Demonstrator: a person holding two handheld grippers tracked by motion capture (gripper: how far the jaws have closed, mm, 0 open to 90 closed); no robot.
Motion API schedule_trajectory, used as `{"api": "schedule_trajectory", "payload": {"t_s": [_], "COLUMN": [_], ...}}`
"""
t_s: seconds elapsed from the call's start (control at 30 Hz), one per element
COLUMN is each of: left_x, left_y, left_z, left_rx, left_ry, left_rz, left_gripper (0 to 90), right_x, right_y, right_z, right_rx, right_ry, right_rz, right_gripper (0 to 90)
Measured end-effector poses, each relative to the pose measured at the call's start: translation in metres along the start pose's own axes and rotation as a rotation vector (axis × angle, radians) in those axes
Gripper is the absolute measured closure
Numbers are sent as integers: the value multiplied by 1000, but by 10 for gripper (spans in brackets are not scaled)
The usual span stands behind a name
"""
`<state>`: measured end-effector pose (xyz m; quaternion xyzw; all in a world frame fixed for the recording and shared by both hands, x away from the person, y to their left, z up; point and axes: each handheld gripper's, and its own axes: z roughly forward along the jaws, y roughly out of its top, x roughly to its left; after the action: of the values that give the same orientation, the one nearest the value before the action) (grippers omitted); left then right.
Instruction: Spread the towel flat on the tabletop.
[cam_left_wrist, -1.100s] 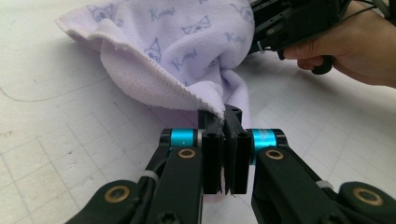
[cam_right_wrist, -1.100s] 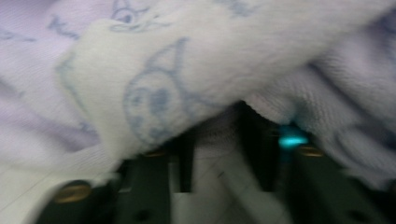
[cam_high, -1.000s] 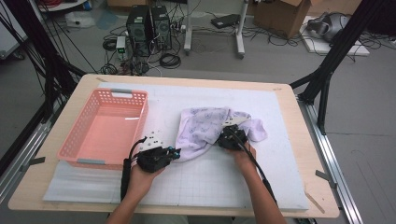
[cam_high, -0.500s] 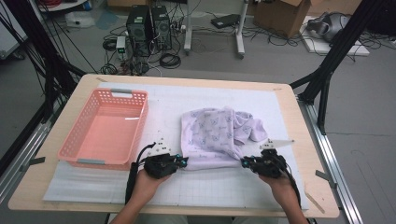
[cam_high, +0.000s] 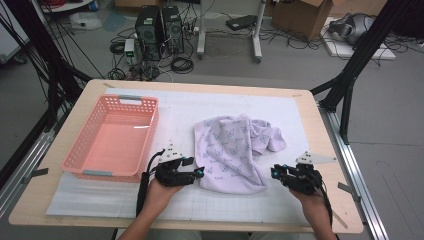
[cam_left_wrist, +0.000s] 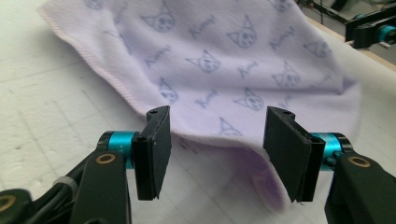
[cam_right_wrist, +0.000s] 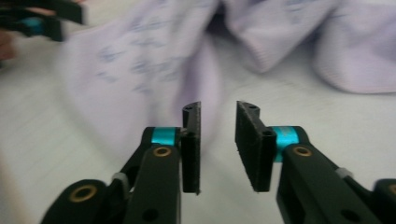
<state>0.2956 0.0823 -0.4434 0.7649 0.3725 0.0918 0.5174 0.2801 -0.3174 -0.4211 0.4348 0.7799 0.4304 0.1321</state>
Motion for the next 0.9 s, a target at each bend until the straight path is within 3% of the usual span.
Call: {"api": "schedule_trajectory", "payload": {"t_s": [0.1, 0.17, 0.3, 0.33, 0.37, 0.4, 0.43, 0.47, 0.5, 0.57, 0.67, 0.9], "left_x": [6, 6, 3, 1, -2, -2, -5, -4, -3, -1, 1, 1], "left_y": [3, 9, 10, 11, 11, 11, 11, 11, 11, 8, 1, -9], "left_z": [13, 21, 35, 39, 39, 39, 38, 36, 33, 25, 13, -11], "left_rx": [40, 63, 98, 136, 145, 145, 166, 176, 183, 167, 165, 151], "left_ry": [35, 39, 60, 84, 91, 91, 120, 108, 102, 95, 81, 54], "left_rz": [-11, -12, 5, 32, 57, 57, 124, 118, 106, 100, 89, 69], "left_gripper": [414, 404, 425, 456, 531, 647, 736, 847, 862, 870, 871, 871], "right_x": [-4, -3, 14, 19, 23, 25, 27, 28, 28, 28, 24, 15], "right_y": [10, 18, 29, 29, 29, 29, 29, 29, 28, 22, 9, -25], "right_z": [27, 46, 77, 82, 85, 85, 84, 81, 76, 62, 38, -17], "right_rx": [24, 49, 90, 101, 113, 116, 119, 133, 129, 122, 123, 167], "right_ry": [-19, 5, 39, 41, 37, 34, 38, 31, 24, 5, -60, -166], "right_rz": [3, 4, -36, -48, -72, -93, -109, -116, -126, -127, -154, -118], "right_gripper": [679, 647, 606, 632, 682, 771, 817, 856, 865, 868, 872, 875]}}
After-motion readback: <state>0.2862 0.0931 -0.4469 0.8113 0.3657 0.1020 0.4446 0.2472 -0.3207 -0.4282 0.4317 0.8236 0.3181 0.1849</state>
